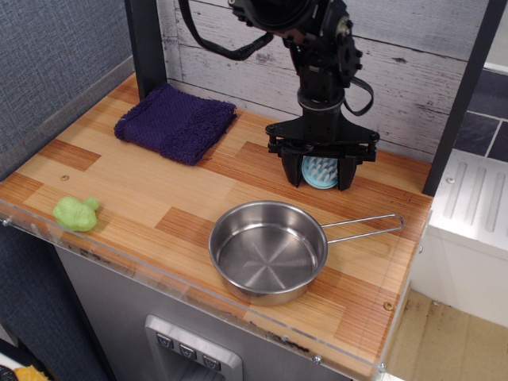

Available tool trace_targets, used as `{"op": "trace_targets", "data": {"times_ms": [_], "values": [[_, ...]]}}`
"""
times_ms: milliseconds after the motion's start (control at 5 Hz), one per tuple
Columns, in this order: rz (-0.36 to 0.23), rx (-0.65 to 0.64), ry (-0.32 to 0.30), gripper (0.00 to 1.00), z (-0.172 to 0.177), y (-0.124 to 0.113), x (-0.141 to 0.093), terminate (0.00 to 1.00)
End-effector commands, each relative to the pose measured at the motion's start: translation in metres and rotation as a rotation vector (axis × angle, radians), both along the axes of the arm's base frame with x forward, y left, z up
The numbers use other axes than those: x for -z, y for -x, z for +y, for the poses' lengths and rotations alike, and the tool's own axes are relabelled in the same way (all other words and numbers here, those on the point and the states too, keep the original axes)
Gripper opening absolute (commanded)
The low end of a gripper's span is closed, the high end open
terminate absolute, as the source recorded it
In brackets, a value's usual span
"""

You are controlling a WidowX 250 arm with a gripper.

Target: Place the blue object on the cloth.

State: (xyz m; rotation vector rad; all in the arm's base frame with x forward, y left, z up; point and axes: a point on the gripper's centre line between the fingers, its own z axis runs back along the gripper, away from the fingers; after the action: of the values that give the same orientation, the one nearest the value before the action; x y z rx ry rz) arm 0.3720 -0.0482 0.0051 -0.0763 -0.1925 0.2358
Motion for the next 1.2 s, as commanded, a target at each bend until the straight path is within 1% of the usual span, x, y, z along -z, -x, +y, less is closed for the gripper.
{"op": "trace_targets", "data": {"times_ms": [0,200,400,600,800,1000], "values": [[-0.016,0.029,-0.028,0.00,0.005,0.005,-0.009,0.00],[-0.063,0.066,-0.040,0.00,0.029,0.013,-0.051,0.00],[-0.084,0.046,-0.075,0.00,0.077,0.032,-0.091,0.00],[-0.070,0.065,-0.090,0.00,0.120,0.030,-0.093,0.00],[-0.029,0.228,-0.065,0.00,0.144,0.014,-0.076,0.00],[0.021,0.283,-0.051,0.00,0.162,0.008,-0.060,0.00]]}}
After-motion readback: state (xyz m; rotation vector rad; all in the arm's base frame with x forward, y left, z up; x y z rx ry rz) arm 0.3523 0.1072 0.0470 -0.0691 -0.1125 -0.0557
